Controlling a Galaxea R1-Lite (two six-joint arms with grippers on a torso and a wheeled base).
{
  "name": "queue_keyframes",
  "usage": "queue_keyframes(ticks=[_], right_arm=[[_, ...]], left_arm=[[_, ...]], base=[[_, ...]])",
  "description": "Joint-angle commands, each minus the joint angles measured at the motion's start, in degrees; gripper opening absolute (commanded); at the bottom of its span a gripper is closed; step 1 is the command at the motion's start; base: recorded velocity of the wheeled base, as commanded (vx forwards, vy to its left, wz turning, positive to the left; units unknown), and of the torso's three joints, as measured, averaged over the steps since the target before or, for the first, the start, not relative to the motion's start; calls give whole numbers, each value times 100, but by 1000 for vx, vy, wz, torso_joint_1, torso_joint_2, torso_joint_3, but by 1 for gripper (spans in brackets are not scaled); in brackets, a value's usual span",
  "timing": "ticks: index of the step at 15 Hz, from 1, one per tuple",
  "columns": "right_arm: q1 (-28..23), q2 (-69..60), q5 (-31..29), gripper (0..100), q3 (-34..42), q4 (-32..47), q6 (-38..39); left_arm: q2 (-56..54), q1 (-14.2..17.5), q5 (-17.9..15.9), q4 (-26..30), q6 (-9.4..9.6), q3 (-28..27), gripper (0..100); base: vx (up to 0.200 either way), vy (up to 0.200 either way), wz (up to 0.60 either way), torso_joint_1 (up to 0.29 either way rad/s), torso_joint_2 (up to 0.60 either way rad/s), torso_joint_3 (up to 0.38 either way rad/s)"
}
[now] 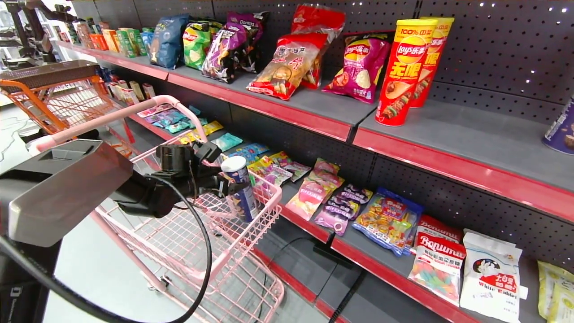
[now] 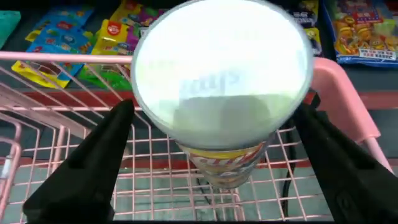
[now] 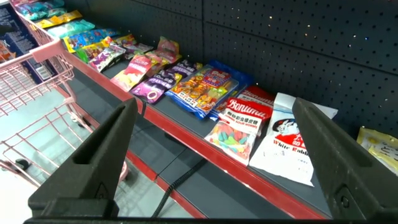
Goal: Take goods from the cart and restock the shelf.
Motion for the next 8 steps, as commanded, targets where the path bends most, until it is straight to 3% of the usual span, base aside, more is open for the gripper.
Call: queue_keyframes(ticks=[1,7,8], right_arm=[[0,8,1,100,0,0,-1],[0,8,1,100,0,0,-1],[9,8,1,100,0,0,-1]], left_arm=[[170,-67,1,-7,-14,-87,100],[329,-191,19,-7,-173,-403,100],[329,-191,63,-7,-181,-403,0]], base=[[0,0,0,0,0,0],[0,0,0,0,0,0],[0,0,0,0,0,0]])
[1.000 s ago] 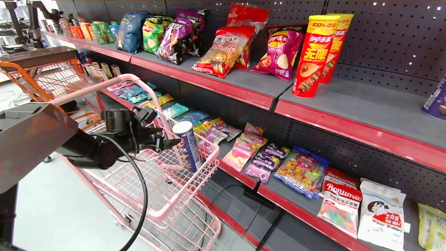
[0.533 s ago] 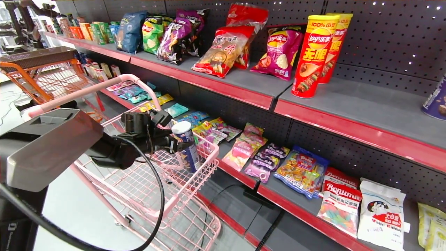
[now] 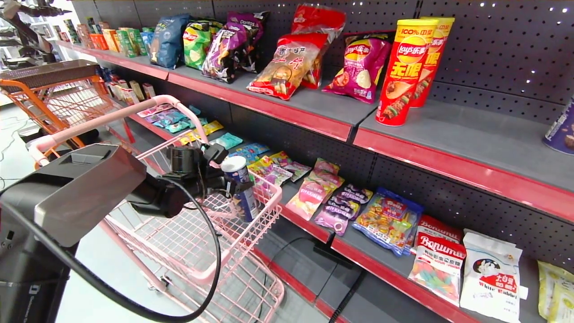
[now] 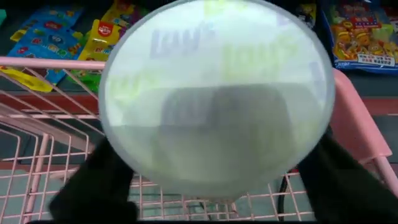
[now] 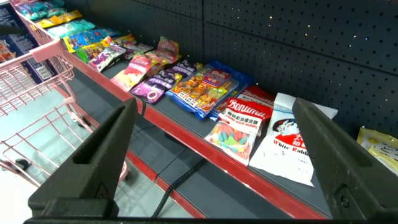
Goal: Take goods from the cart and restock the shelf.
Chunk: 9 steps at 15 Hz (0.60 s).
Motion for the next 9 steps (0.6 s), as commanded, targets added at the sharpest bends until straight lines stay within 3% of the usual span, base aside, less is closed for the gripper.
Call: queue_keyframes(ticks=[1,4,7,9], right_arm=[[0,8,-2,100,0,0,-1],[0,8,-2,100,0,0,-1],[0,8,-2,100,0,0,-1],[0,8,7,100,0,-9,-1]], left_arm=[[12,9,21,-5,-10,-9,0],[-32,17,29,-110,-36,105,0],[-586,132,91,-216,-124,633,0],[-1579,167,302,-207,-686,1380,0]], base=[[0,0,0,0,0,0],[0,0,0,0,0,0],[0,0,0,0,0,0],[0,0,0,0,0,0]])
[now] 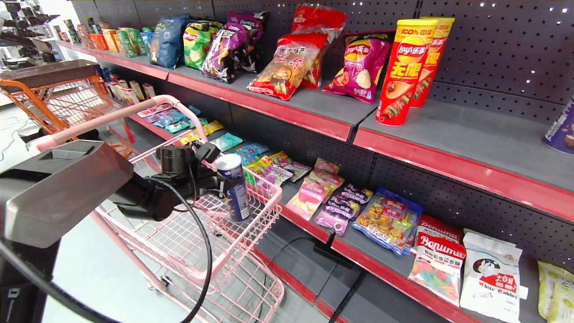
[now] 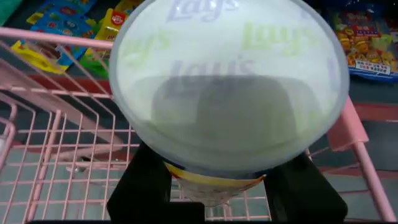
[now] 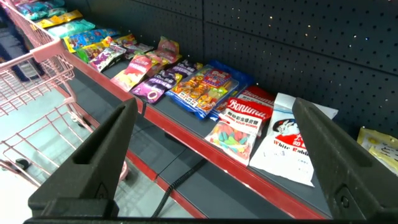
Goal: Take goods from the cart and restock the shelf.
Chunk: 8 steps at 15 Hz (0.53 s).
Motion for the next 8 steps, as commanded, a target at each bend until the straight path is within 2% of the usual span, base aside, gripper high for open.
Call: queue_keyframes(ticks=[1,3,4,5,6,7,8], right_arm=[[0,8,1,100,0,-9,-1],[0,8,1,100,0,0,-1],[0,8,1,100,0,0,-1],[0,8,1,100,0,0,-1],[0,8,1,100,0,0,-1],[0,8,1,100,0,0,-1],[0,8,1,100,0,-9,-1]], left_arm=[[-1586,73,232,4,-561,1083,0],[-2702,275,241,13,-587,1883,0],[-3010,319,250,30,-596,2058,0],[-3915,371,285,136,-614,2603,0],[-4232,371,338,224,-614,2797,0],[-5093,380,461,531,-631,3210,0],[-5321,398,478,672,-640,3289,0]], base=[[0,0,0,0,0,0],[0,0,0,0,0,0],[0,0,0,0,0,0],[0,0,0,0,0,0],[0,0,0,0,0,0],[0,0,0,0,0,0],[0,0,0,0,0,0]])
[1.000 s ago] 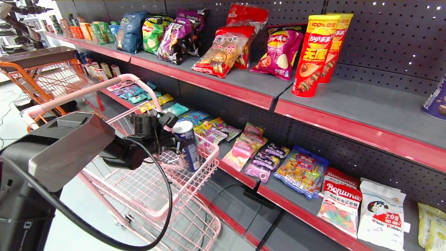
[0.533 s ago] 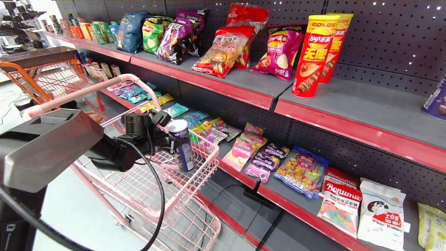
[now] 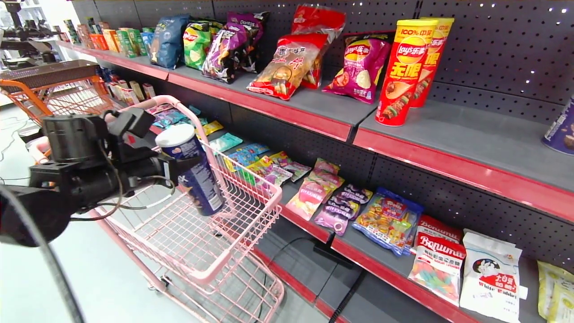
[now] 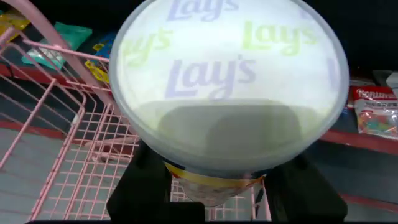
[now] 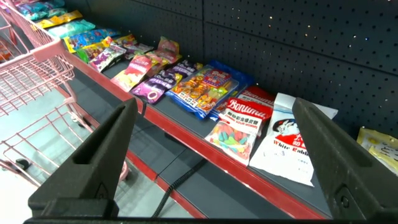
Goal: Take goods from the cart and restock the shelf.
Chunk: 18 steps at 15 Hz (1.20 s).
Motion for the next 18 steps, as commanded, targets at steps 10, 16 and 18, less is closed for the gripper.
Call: queue_keyframes(ticks=[10,16,18], right_arm=[[0,8,1,100,0,2,8],[9,8,1,100,0,2,8],[0,8,1,100,0,2,8]], left_arm=[[-5004,835,856,2324,-341,1074,0],[-6015,835,803,2324,-315,2146,0],[-6261,835,645,2324,-315,2419,0]], base=[[0,0,0,12,-41,-25],[0,0,0,185,-513,-324],[0,0,0,227,-593,-359]])
